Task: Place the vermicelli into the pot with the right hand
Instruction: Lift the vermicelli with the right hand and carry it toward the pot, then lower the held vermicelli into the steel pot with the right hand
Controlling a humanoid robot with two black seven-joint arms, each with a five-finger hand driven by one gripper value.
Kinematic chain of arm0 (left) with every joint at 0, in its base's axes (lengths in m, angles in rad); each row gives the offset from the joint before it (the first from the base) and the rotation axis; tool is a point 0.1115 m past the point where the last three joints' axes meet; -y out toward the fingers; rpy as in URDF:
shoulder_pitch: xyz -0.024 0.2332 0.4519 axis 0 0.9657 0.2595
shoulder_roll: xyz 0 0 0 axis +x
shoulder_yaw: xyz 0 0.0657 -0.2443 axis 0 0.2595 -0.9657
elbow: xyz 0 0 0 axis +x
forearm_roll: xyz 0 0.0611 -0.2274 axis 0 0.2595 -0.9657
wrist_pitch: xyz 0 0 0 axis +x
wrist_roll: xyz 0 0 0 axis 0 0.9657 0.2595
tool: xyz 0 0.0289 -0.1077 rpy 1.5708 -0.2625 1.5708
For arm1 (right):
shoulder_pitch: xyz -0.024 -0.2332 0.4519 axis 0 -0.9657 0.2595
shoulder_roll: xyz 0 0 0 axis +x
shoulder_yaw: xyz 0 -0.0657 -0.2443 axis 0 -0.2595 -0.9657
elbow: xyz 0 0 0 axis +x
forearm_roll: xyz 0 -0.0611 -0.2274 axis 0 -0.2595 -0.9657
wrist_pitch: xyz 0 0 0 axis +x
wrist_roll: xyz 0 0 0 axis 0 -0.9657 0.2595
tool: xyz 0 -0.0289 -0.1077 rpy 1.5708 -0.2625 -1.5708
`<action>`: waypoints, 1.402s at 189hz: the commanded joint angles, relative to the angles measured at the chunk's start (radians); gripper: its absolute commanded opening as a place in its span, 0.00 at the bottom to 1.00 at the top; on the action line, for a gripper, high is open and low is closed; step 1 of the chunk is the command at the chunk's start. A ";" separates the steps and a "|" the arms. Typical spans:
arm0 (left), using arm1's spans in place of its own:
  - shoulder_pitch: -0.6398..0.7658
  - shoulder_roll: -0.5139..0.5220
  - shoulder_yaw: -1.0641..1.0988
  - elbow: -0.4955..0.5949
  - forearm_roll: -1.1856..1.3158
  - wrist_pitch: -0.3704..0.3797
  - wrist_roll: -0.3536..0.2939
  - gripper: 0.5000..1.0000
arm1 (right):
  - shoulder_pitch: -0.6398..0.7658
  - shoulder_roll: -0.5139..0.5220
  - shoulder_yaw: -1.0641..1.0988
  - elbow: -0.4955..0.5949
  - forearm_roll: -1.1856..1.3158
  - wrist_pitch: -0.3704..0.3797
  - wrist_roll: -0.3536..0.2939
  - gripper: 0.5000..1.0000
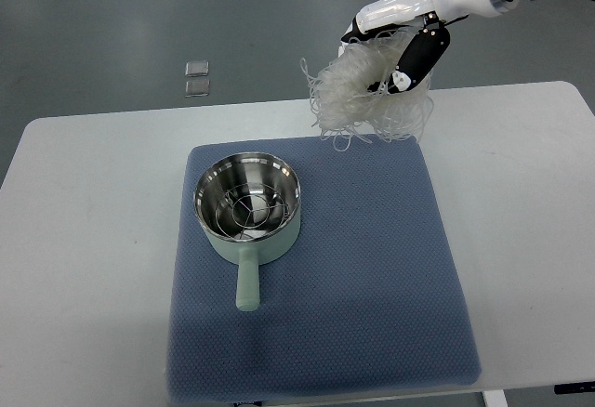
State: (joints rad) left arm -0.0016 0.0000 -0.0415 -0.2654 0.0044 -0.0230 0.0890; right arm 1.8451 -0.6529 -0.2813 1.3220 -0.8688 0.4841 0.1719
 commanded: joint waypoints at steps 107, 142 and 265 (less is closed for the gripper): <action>0.000 0.000 -0.003 0.000 0.000 0.000 0.002 1.00 | -0.142 0.607 -0.030 -0.434 0.044 -0.073 0.000 0.00; 0.000 0.000 -0.005 0.002 0.000 0.000 0.000 1.00 | -0.216 0.650 -0.024 -0.488 0.030 -0.081 0.000 0.00; 0.000 0.000 -0.001 0.002 0.000 0.001 0.000 1.00 | -0.319 0.653 -0.018 -0.544 0.027 -0.137 0.001 0.00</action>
State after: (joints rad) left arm -0.0015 0.0000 -0.0435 -0.2630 0.0047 -0.0214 0.0902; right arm 1.5325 0.0000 -0.3005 0.7811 -0.8433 0.3493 0.1733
